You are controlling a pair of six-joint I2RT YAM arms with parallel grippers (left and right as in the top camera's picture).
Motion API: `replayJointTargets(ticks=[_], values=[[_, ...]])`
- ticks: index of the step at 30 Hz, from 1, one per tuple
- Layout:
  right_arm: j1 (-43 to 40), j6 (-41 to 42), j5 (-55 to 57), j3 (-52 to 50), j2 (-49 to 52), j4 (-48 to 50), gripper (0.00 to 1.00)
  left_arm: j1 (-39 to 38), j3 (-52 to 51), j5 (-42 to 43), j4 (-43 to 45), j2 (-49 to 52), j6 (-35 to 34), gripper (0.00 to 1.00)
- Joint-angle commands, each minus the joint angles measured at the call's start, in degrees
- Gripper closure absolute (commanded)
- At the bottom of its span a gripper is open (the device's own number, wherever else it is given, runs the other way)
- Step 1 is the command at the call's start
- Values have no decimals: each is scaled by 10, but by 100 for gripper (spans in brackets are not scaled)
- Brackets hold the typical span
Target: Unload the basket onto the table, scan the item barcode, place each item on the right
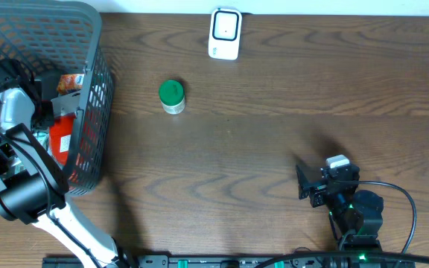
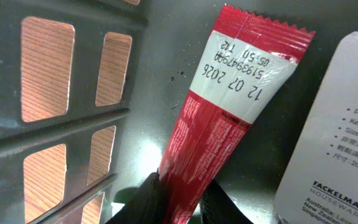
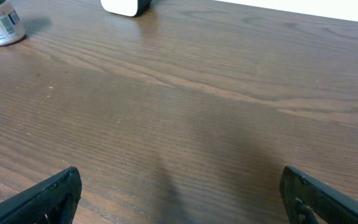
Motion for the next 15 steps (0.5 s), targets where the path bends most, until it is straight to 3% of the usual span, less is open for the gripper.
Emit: replayJointTargets(ticks=[1,6,15], values=[[4,8,3,-1,1,-2,1,2,-3,5,-3,17,-7,79],[4,9,3,-1,1,-2,1,2,-3,5,-3,17,-7,85],[4,9,9,-1,1,-2,1,2,-3,5,-3,17,-7,87]])
